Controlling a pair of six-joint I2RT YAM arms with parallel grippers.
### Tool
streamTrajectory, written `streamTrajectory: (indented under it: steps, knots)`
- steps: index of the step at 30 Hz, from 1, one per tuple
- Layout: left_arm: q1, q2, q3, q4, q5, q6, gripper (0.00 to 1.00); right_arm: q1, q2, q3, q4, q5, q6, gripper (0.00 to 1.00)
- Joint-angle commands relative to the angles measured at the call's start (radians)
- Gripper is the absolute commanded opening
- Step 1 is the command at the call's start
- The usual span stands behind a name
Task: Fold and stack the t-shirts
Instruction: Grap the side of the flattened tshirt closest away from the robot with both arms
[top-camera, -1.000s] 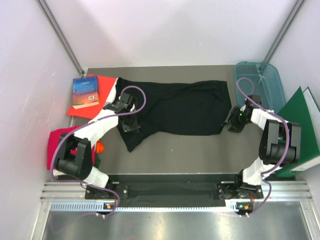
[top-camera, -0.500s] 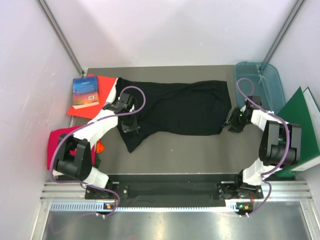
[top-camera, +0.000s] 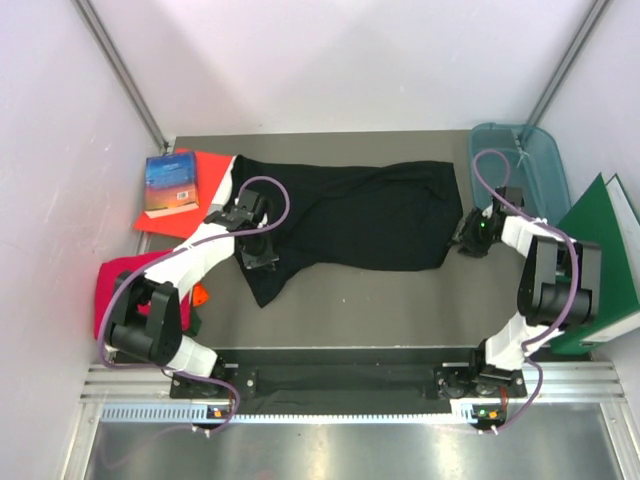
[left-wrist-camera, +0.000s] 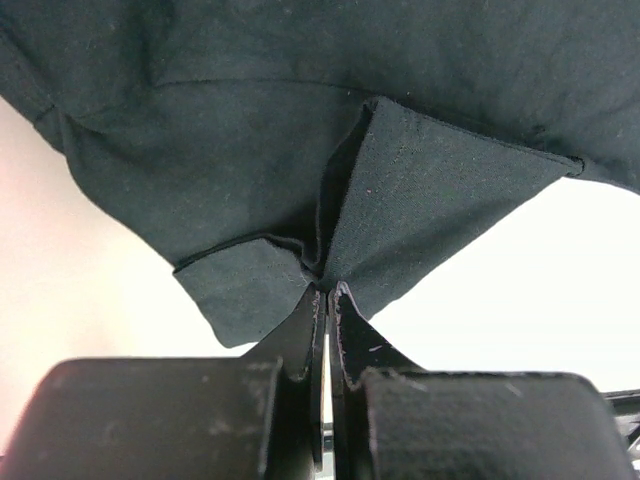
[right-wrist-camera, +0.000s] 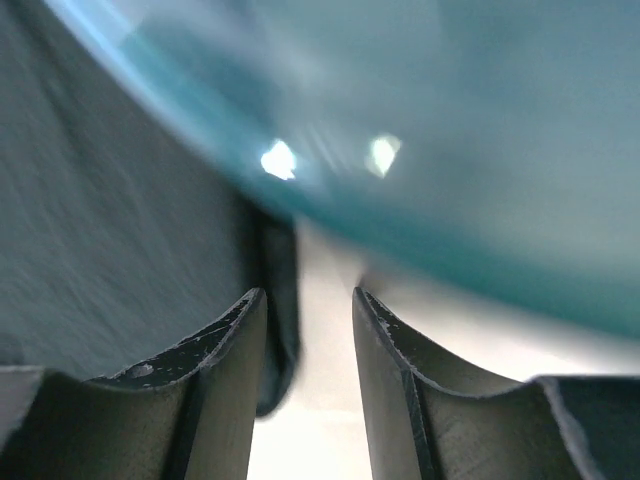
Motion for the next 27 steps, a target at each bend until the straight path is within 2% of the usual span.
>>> streamTrajectory:
  steps: [1,9,16,21,25,27]
  knots:
    - [-0.004,-0.055,-0.018,-0.012,-0.019,-0.002,0.0,0.038,0.126,0.02,0.035,0.082,-0.015,0.41]
    - [-0.004,-0.075,-0.011,-0.025,-0.025,-0.009,0.0,0.112,0.174,0.095,0.0,0.099,-0.018,0.36]
    - [-0.003,-0.073,-0.006,-0.032,-0.025,-0.012,0.0,0.119,0.114,0.036,-0.006,0.06,-0.021,0.35]
    - [-0.003,-0.067,-0.003,-0.028,-0.025,-0.008,0.0,0.144,0.134,0.009,0.04,0.034,-0.026,0.25]
    - [-0.004,-0.063,0.025,-0.042,-0.062,0.005,0.0,0.17,0.154,0.062,-0.021,0.089,-0.059,0.0]
    - [-0.004,-0.059,0.04,-0.056,-0.072,0.009,0.0,0.203,0.146,0.1,-0.054,0.121,-0.079,0.0]
